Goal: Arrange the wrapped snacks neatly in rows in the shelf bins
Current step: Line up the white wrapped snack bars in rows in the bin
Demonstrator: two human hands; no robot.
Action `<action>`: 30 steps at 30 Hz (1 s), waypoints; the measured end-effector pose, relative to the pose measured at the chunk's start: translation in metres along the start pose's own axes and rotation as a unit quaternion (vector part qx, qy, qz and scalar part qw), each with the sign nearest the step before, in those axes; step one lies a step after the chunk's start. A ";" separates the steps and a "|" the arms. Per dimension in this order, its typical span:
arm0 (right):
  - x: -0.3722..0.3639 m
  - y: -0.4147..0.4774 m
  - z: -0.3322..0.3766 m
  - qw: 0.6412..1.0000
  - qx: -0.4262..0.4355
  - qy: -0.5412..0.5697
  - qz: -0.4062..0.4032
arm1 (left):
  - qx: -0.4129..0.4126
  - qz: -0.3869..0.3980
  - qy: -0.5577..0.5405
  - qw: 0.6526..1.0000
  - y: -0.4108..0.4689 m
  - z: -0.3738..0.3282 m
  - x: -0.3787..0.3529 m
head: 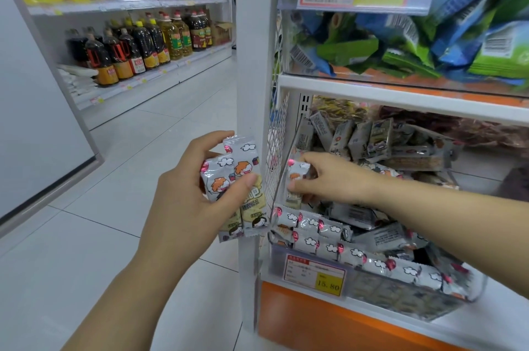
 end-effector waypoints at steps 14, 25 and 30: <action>-0.016 0.003 -0.018 0.980 -0.117 0.062 0.148 | 0.000 0.000 -0.006 1.000 0.001 0.003 0.002; 0.018 -0.041 0.054 0.968 0.045 0.230 0.091 | -0.030 0.015 -0.031 0.999 -0.002 -0.015 -0.008; 0.000 -0.056 0.062 0.959 0.093 0.256 0.081 | -0.037 0.037 -0.064 0.997 -0.008 -0.024 -0.017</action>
Point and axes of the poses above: each hand's wrist, its own y-axis towards the middle knuckle, its own x-axis out of the back of the hand, z = x × y, the point moved 5 cm from there along y, towards the middle knuckle, and after that the axes turned 14 degrees about y, right-handed, at the moved point
